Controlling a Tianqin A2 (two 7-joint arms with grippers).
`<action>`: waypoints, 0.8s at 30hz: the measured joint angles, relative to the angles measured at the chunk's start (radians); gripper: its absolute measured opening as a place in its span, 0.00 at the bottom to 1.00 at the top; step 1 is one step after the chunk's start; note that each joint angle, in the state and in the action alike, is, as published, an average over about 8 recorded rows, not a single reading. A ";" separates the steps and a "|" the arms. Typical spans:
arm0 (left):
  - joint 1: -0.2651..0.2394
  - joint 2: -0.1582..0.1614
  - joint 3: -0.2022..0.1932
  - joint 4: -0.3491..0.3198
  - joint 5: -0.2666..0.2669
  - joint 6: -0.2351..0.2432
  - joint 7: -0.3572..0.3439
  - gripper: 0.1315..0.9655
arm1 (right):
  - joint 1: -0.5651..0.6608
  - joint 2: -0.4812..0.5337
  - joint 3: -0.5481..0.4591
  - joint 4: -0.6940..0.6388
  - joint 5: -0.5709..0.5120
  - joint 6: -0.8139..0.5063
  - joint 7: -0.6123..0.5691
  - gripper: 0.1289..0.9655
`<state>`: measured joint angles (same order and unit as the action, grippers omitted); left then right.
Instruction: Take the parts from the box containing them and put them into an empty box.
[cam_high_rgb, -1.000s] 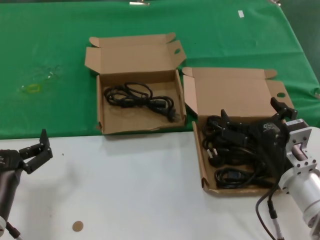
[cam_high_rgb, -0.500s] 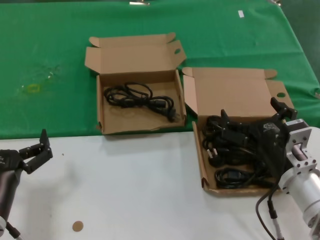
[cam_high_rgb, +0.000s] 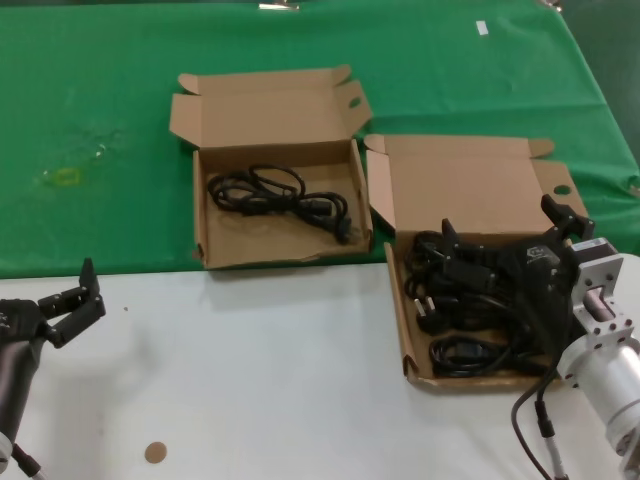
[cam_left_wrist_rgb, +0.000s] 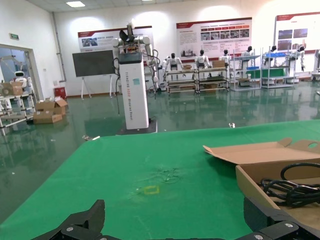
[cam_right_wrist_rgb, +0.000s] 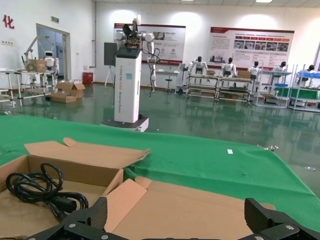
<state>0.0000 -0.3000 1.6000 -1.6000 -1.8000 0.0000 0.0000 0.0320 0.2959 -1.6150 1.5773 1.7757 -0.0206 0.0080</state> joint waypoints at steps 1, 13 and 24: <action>0.000 0.000 0.000 0.000 0.000 0.000 0.000 1.00 | 0.000 0.000 0.000 0.000 0.000 0.000 0.000 1.00; 0.000 0.000 0.000 0.000 0.000 0.000 0.000 1.00 | 0.000 0.000 0.000 0.000 0.000 0.000 0.000 1.00; 0.000 0.000 0.000 0.000 0.000 0.000 0.000 1.00 | 0.000 0.000 0.000 0.000 0.000 0.000 0.000 1.00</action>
<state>0.0000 -0.3000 1.6000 -1.6000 -1.8000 0.0000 0.0000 0.0320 0.2959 -1.6150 1.5773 1.7757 -0.0206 0.0080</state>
